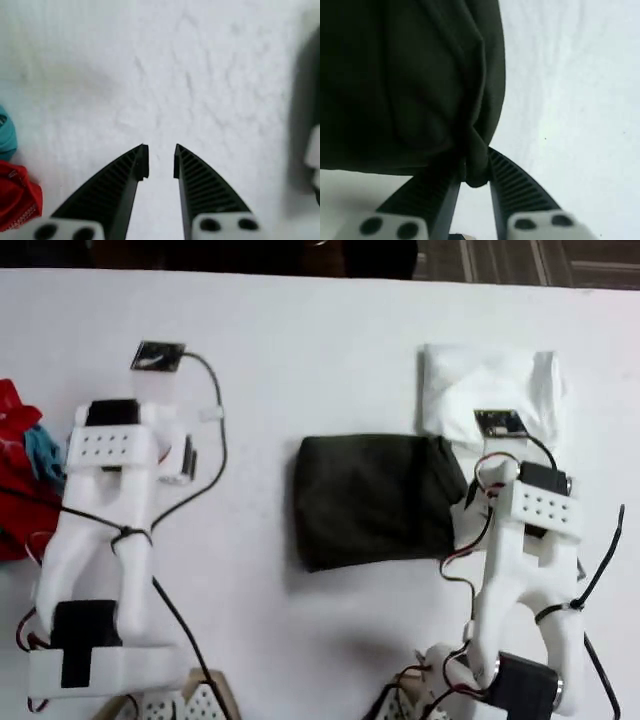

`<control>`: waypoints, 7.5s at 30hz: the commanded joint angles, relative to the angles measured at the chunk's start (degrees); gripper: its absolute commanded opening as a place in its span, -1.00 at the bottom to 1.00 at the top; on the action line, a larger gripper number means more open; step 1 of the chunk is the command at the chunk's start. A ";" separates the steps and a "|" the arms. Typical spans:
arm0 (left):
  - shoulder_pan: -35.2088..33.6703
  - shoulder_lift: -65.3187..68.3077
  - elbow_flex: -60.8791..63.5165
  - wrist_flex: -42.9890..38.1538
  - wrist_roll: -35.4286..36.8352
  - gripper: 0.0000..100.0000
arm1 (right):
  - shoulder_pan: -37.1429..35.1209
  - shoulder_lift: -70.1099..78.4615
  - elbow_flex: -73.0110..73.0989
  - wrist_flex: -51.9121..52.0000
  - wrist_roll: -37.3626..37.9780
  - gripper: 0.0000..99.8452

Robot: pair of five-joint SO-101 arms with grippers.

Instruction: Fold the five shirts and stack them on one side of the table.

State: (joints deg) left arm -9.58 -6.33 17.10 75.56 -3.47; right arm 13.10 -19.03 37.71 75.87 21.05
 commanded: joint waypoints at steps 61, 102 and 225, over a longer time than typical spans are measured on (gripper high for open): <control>19.96 41.67 -43.38 1.58 14.33 -0.79 | -11.74 14.29 -20.48 -25.01 -9.58 -0.96; 20.31 41.76 -43.30 3.96 14.33 -0.79 | -16.22 60.35 -77.63 2.86 -11.43 -0.96; 37.10 -8.35 25.98 -26.46 9.67 -0.79 | -19.38 71.08 -99.08 14.90 -15.91 -0.96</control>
State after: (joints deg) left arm 26.73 -12.48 41.89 51.74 8.31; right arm -4.57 50.59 -51.60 86.68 5.58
